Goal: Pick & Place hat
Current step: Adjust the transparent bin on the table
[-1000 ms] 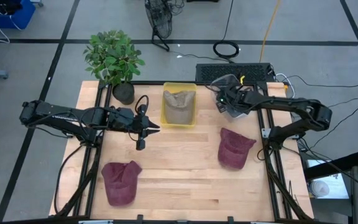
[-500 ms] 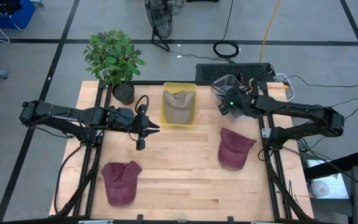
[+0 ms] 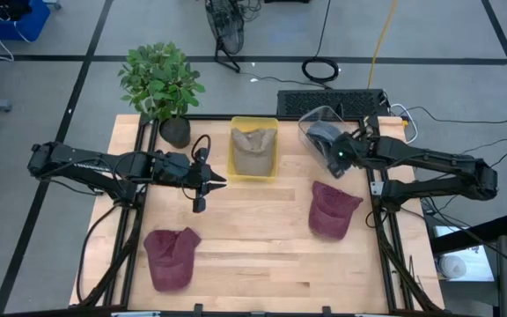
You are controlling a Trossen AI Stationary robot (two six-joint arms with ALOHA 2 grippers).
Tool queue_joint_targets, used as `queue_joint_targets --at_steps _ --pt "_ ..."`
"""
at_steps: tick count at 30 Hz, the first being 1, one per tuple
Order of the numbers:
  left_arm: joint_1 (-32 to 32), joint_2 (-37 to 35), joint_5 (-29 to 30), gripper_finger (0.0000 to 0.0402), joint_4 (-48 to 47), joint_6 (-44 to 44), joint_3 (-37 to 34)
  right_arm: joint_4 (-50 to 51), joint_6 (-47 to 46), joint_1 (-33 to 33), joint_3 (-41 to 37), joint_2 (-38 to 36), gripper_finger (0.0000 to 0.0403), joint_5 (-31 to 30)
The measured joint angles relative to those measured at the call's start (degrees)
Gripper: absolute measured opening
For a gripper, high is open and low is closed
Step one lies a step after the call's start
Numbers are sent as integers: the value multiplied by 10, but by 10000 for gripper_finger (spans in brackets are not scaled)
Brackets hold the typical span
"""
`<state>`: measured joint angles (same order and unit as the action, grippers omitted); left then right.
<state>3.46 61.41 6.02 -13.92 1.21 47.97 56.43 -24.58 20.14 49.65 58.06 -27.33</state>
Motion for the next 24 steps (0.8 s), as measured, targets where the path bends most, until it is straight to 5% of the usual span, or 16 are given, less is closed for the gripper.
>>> queue_joint_targets --at_steps 5,14,24 --pt "0 0 0 65 5 0 0 0 25 0 0 7 139 116" --pt "0 0 -1 65 -2 0 0 -2 62 0 -1 9 145 142" --pt "0 0 -2 65 -23 -1 0 -239 43 -16 -144 14 142 180"
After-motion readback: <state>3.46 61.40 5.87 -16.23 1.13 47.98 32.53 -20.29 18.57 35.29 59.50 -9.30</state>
